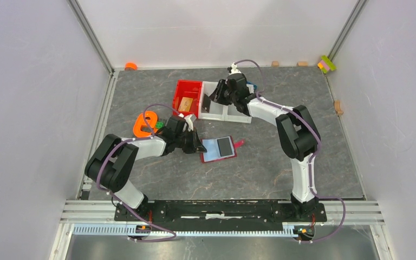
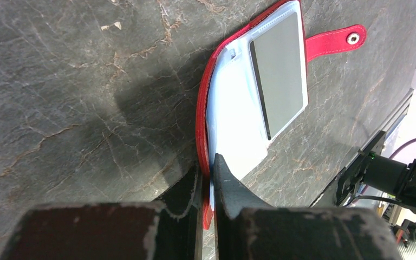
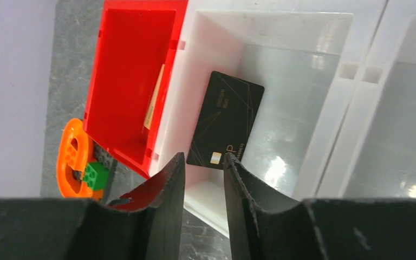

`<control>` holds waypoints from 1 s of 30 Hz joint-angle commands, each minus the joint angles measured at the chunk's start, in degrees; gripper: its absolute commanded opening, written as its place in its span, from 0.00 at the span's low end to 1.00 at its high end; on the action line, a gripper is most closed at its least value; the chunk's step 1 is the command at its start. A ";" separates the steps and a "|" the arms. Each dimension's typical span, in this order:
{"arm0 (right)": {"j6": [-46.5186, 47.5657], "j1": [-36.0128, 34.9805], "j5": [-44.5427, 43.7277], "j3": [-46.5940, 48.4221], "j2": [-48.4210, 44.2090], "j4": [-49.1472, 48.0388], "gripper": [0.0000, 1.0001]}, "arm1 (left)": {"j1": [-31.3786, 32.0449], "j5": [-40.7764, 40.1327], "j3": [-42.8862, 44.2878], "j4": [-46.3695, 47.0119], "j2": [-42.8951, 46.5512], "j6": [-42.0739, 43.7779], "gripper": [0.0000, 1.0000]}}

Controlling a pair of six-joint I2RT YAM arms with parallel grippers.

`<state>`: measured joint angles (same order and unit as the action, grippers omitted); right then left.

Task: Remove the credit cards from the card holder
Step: Place the credit card in the storage box, then remove the credit card from the card holder.

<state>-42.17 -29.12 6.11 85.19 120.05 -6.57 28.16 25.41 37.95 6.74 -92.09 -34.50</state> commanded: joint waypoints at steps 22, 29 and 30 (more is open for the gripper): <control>29.88 -1.32 -1.61 -42.79 -38.18 2.74 0.95 | 0.25 0.81 0.28 3.69 0.86 4.46 0.02; 29.92 -1.37 -3.70 -46.65 -35.86 1.54 0.87 | 0.27 -0.48 0.18 3.89 0.73 5.21 0.02; 29.49 -1.37 -2.53 -47.56 -35.54 0.37 0.85 | 0.25 -0.53 0.27 3.89 0.54 5.23 0.02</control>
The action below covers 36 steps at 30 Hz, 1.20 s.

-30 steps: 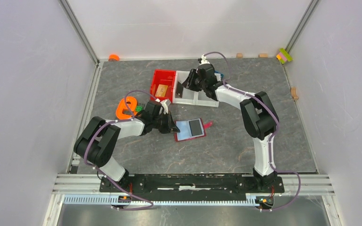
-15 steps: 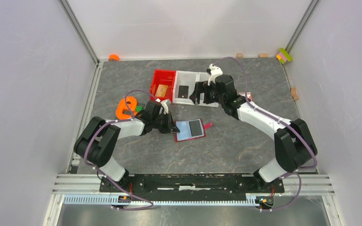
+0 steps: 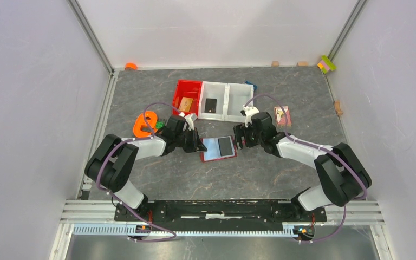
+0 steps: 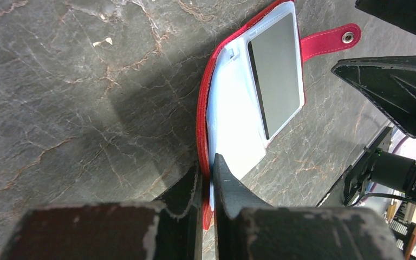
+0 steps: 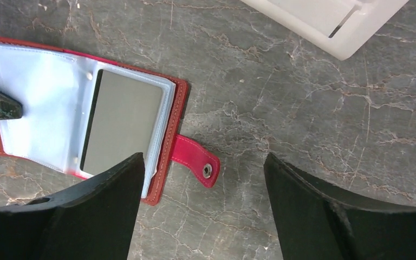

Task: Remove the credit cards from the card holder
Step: Remove the credit card from the card holder.

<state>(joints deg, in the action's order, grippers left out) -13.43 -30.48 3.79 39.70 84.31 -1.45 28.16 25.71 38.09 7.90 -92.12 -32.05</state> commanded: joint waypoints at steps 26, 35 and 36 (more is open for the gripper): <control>-1.43 -0.01 8.07 -16.95 -4.87 -30.12 0.00 | 0.36 -3.03 0.78 1.16 0.05 3.63 0.42; -3.07 -0.02 12.33 -17.09 -2.34 -32.47 0.00 | 0.31 11.50 1.51 11.73 -8.82 -2.43 0.58; -3.28 -0.01 13.19 -17.16 -1.95 -32.92 0.00 | 0.41 11.83 1.39 12.35 -9.13 -2.61 0.58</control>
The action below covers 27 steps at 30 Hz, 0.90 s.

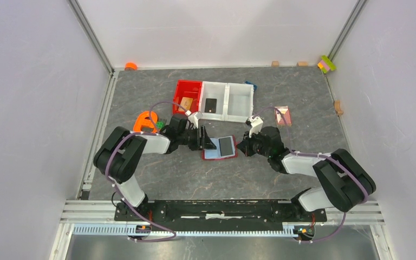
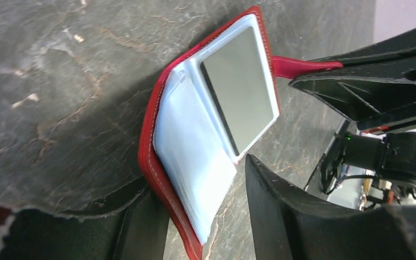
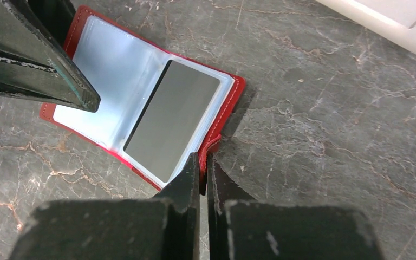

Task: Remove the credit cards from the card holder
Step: Remove the credit card from the card holder.

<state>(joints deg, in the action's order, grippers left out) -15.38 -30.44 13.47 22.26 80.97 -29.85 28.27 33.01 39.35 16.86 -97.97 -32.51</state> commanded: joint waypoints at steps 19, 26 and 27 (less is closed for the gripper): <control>-2.88 0.36 -9.13 -0.54 -1.75 0.01 0.30 | 0.17 6.45 -0.70 7.81 -2.70 -4.17 0.02; -4.65 1.52 -8.95 -6.19 -7.90 -6.85 0.98 | -0.38 8.82 -5.99 19.05 3.10 -7.84 0.02; -5.11 1.54 -8.35 -6.76 -8.52 -7.63 0.98 | -0.57 9.31 -6.73 21.22 3.57 -8.76 0.02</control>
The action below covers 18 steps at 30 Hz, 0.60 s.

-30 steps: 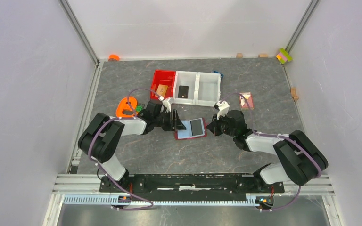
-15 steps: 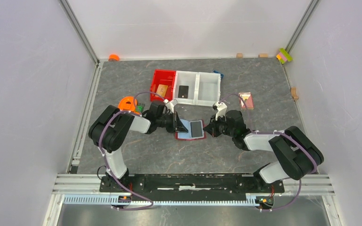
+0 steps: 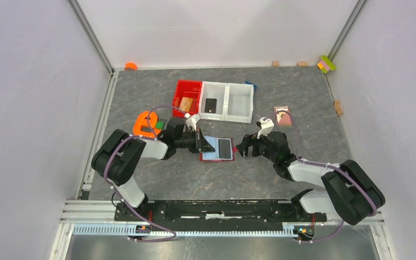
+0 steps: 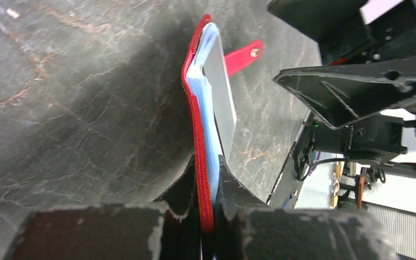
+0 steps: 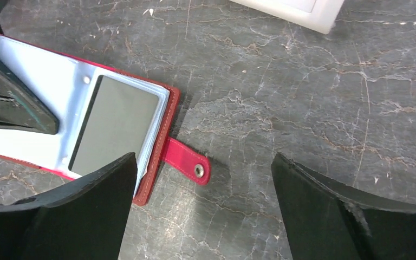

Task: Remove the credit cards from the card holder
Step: Remove the credit card from the card holder.

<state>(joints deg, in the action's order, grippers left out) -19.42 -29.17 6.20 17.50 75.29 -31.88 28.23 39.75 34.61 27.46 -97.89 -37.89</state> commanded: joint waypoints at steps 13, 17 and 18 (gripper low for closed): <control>-4.46 1.33 10.79 -9.55 -7.87 -23.80 0.98 | -0.81 7.73 -8.08 29.94 8.62 -10.67 0.02; -6.40 1.67 14.02 -10.65 -7.88 -28.03 0.98 | -0.80 8.25 -9.17 33.06 9.90 -11.59 0.02; -6.96 1.82 14.49 -10.75 -7.60 -28.64 0.98 | -0.76 8.24 -9.65 33.79 10.39 -11.59 0.02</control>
<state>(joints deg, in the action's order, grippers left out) -24.12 -27.92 16.86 7.70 68.16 -52.93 27.55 45.82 26.15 52.64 -90.48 -46.92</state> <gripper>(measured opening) 0.979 0.099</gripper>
